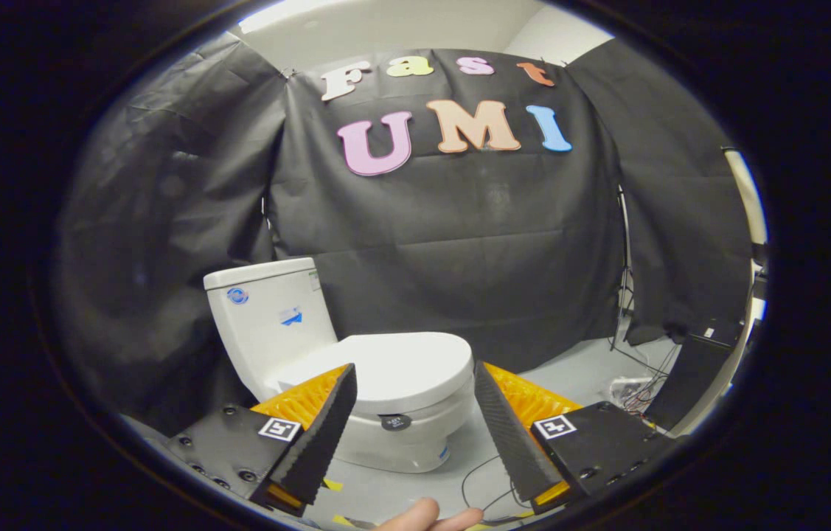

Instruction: Open the toilet lid.

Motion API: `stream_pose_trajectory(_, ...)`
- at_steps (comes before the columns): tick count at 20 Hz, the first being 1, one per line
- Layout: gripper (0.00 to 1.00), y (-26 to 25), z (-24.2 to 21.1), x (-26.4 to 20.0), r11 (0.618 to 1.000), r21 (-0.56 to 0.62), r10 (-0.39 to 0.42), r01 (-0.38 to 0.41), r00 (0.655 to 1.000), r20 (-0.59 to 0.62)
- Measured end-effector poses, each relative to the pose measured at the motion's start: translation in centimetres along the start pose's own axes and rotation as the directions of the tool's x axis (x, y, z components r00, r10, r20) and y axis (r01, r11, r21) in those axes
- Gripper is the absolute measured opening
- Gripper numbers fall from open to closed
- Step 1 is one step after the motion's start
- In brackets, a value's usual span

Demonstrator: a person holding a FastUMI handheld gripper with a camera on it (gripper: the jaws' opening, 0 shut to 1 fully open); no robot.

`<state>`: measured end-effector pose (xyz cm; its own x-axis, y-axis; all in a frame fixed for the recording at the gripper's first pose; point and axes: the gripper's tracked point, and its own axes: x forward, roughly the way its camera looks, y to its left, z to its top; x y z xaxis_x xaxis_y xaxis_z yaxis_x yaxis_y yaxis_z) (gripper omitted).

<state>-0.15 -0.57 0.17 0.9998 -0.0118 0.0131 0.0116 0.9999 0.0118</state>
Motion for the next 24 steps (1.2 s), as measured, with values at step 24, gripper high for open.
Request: stream_pose_trajectory(24,0.99,0.7,-0.9,2.8,0.998,0.066,0.005,-0.004,1.000,-0.018)
